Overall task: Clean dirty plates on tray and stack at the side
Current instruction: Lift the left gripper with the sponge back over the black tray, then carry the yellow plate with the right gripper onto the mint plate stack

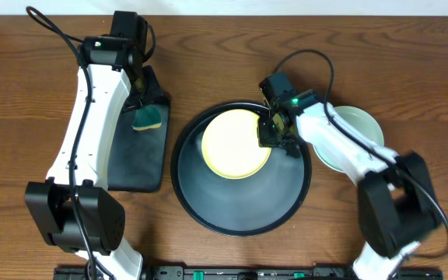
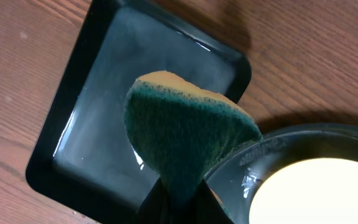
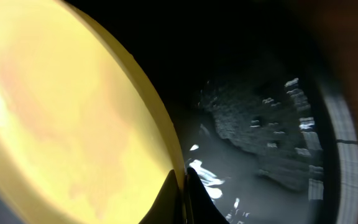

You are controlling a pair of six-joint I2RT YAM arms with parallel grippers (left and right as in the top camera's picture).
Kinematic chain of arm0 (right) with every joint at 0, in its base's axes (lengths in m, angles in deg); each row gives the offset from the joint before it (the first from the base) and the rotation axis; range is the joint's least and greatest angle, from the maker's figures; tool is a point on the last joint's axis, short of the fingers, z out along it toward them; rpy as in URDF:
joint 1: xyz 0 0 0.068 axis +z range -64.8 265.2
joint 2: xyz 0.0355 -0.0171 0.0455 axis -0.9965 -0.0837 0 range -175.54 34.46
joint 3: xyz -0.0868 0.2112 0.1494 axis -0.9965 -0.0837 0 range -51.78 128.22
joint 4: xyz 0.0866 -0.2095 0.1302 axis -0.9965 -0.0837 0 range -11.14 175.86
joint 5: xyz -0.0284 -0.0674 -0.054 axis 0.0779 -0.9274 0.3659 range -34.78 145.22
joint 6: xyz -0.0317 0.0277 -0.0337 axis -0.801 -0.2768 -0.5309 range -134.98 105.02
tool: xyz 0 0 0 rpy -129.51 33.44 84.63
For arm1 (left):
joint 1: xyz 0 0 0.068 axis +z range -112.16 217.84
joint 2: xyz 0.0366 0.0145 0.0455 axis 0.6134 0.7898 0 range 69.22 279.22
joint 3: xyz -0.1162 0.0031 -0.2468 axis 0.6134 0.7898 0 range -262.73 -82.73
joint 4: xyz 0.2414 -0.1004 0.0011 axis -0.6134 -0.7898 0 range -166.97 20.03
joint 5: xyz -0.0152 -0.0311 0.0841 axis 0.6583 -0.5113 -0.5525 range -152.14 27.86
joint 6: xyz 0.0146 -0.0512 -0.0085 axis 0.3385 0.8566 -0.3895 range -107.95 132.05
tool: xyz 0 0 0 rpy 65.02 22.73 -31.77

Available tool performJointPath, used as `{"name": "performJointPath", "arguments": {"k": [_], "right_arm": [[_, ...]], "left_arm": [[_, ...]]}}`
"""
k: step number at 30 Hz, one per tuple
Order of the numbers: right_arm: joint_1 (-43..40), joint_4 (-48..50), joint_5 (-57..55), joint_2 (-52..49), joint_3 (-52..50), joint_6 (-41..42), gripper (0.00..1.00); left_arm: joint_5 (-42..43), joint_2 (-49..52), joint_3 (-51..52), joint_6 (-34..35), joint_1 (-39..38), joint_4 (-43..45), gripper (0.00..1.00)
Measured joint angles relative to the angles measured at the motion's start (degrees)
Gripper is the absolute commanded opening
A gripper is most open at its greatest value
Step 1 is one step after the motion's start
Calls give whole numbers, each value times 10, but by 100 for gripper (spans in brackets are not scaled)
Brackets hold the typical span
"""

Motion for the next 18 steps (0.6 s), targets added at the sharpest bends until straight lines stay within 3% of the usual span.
{"name": "performJointPath", "arguments": {"k": [8,18], "right_arm": [[94,-21,-223,112,10,-27,1],[202,-25,-465,161,10,-69,1]], "left_arm": [[0,0,0,-10,0,0,8],[0,0,0,-10,0,0,7]]}}
